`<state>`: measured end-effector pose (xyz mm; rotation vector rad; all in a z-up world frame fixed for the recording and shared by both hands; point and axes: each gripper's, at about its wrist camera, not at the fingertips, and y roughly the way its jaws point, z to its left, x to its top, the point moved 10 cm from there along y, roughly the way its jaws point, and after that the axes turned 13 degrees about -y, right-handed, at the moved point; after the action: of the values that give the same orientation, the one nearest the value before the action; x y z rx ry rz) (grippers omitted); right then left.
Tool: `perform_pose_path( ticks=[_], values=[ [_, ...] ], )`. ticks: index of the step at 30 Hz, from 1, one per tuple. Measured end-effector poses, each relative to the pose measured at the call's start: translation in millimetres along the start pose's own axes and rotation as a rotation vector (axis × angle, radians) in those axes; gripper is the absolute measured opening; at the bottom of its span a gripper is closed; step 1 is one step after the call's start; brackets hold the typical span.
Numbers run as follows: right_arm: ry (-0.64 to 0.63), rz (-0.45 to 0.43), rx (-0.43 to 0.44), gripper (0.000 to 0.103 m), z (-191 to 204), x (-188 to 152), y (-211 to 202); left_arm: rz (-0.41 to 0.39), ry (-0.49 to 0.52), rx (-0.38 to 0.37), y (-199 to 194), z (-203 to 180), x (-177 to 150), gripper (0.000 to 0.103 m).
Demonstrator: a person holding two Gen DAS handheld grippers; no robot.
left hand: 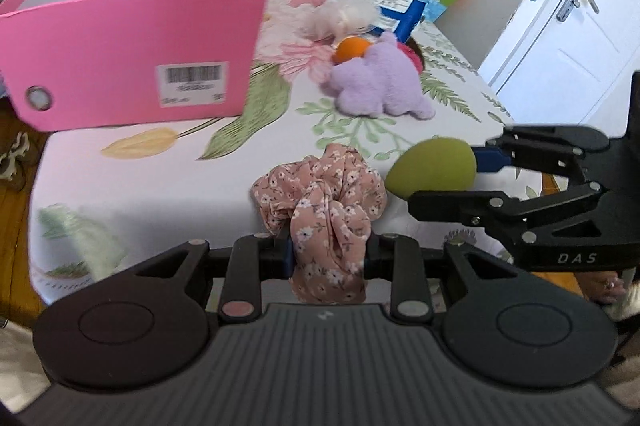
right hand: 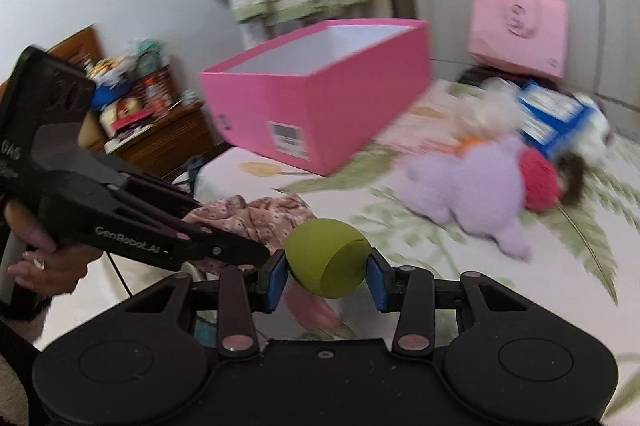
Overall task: Organize soft objects
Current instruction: 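Carry the cloth and green sponge with both tools over the pink shoebox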
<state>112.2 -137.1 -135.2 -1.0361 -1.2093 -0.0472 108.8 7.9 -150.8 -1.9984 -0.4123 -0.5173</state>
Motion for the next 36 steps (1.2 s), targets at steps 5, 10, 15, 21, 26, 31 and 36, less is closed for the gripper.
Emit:
perform_pose_path(
  ticks=[5, 10, 15, 21, 26, 31, 36],
  values=[
    [-0.087, 0.018, 0.050, 0.047, 22.2, 26.6, 9.2, 0.011, 0.007, 0.006, -23.4, 11.2, 7.2, 0.027],
    [-0.169, 0.018, 0.046, 0.048, 32.8, 52.8, 15.8, -0.010, 0.027, 0.041, -42.9, 25.1, 27.4, 0.027],
    [-0.213, 0.013, 0.027, 0.048, 30.2, 80.2, 21.1, -0.028, 0.058, 0.062, -57.3, 31.2, 55.2, 0.027],
    [-0.244, -0.030, 0.017, 0.048, 19.4, 120.5, 23.2, -0.095, 0.105, 0.060, -77.1, 26.9, 95.0, 0.027],
    [-0.263, -0.080, -0.011, 0.048, 2.1, 155.6, 28.7, -0.158, 0.148, 0.072, -80.2, 23.4, 132.2, 0.027],
    [-0.314, -0.102, -0.043, 0.049, -21.0, 178.6, 55.6, -0.180, 0.134, 0.093, -63.3, 35.3, 168.6, 0.027],
    [-0.303, -0.065, -0.019, 0.049, -43.8, 185.8, 110.6, -0.175, 0.051, 0.145, -25.3, 66.5, 202.1, 0.027]
  ],
)
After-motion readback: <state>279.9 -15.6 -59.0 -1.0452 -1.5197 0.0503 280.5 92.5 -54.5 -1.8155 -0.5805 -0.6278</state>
